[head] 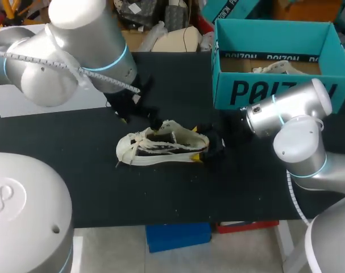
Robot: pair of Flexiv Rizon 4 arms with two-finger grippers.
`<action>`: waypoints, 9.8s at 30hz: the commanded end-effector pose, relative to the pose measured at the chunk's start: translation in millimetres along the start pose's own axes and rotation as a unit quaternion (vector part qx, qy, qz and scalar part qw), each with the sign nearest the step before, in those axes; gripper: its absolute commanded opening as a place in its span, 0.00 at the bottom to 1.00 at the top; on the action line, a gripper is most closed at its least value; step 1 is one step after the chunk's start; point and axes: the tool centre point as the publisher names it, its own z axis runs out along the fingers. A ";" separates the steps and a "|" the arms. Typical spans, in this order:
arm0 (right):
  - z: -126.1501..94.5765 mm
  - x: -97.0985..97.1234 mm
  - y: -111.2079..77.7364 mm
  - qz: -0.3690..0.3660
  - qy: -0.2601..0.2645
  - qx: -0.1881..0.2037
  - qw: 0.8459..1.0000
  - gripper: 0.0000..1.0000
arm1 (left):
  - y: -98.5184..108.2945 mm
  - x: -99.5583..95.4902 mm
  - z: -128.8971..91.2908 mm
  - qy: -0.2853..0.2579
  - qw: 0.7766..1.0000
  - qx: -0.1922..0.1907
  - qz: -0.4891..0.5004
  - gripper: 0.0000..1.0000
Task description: Take the shoe out of the shoebox, open the shoe tongue, remove and reinsert the insole, then place the shoe into the shoebox
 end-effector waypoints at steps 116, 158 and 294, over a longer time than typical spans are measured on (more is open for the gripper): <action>2.0 -0.2 0.1 0.001 0.000 0.000 1.000 0.00 | -14.7 3.6 38.8 -0.283 0.917 -0.113 -0.256 0.00; 2.0 -0.2 0.1 0.001 0.000 0.000 1.000 0.00 | 49.5 -54.7 30.9 -0.275 0.882 -0.135 -0.359 1.00; 2.0 -0.2 0.1 0.001 0.000 0.000 1.000 0.00 | -50.9 26.9 81.4 0.166 0.831 -0.138 0.512 0.00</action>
